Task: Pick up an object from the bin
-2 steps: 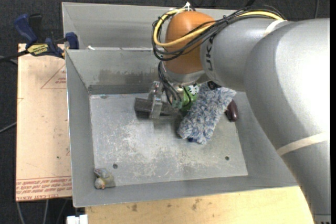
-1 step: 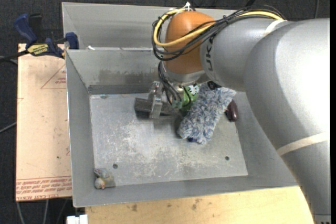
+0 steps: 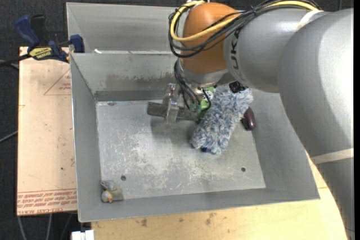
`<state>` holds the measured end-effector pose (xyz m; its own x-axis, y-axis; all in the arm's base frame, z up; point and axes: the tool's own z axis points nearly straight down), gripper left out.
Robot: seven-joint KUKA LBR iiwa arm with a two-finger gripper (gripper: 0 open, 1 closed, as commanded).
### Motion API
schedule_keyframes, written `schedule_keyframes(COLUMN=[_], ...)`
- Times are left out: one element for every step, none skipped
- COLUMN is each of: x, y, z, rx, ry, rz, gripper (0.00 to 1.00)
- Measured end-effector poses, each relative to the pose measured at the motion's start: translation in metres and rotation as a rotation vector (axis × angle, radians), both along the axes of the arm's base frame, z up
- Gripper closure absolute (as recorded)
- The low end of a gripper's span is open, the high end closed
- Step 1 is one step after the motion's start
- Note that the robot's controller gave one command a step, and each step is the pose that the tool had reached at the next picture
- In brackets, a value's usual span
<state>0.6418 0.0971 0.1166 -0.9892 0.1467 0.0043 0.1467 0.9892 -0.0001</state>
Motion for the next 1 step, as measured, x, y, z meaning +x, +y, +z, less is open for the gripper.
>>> schedule_keyframes(x=[-0.0133], y=[-0.0071], z=[0.1030], rx=[0.000], ry=[-0.007], rz=[-0.038], gripper=[1.00])
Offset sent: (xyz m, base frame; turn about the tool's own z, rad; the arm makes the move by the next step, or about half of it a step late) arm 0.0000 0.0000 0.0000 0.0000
